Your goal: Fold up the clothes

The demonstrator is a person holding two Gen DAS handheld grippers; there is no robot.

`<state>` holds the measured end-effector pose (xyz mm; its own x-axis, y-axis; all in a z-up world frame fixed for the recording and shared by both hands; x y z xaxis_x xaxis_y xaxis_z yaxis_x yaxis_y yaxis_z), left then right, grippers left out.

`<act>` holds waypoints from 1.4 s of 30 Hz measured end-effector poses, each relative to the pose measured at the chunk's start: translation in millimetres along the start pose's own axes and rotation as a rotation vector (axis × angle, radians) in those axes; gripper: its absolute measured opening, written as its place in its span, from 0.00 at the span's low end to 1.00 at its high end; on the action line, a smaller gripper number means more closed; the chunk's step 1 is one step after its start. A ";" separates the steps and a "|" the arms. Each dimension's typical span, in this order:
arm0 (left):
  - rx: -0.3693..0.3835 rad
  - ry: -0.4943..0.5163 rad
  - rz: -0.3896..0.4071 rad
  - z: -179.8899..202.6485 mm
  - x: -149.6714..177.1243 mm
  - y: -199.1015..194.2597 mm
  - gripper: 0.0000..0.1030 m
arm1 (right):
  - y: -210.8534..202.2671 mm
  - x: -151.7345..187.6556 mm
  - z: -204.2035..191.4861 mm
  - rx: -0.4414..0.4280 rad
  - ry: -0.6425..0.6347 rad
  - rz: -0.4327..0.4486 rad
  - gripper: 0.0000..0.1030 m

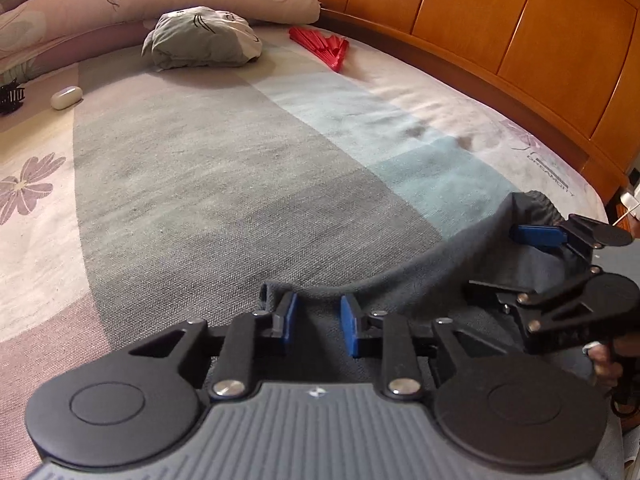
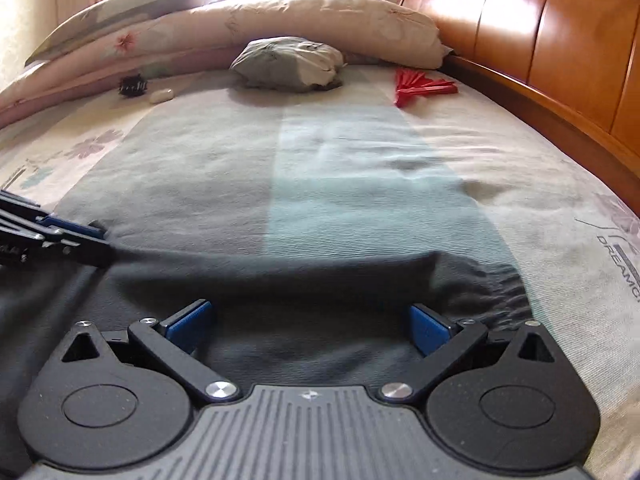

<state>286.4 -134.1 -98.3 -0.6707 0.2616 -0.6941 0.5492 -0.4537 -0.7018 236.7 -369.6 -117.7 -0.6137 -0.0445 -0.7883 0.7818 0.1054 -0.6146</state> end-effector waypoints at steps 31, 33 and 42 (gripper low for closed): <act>-0.054 0.193 0.063 15.7 47.3 -126.4 0.35 | -67.8 35.7 -18.1 0.003 -0.094 -0.118 1.00; -0.071 0.207 0.059 14.9 52.8 -133.1 0.39 | -77.9 30.1 -22.9 -0.006 -0.083 -0.086 1.00; -0.118 0.149 -0.006 11.7 103.0 -126.2 0.41 | -59.0 40.9 -62.9 -0.065 -0.109 -0.121 1.00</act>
<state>142.2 -59.9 -79.4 -0.5977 0.3910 -0.7000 0.6061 -0.3512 -0.7137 158.5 -315.2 -111.9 -0.6843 -0.1674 -0.7097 0.6924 0.1562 -0.7044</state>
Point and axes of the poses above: each gripper's, at about its wrist camera, not at the fingertips, and y roughly the way its jaws point, z to its right, x to its underside, the point moved 2 cm from there along y, roughly the way its jaws point, and after that the axes turned 3 degrees about z, right-handed, at the moved point
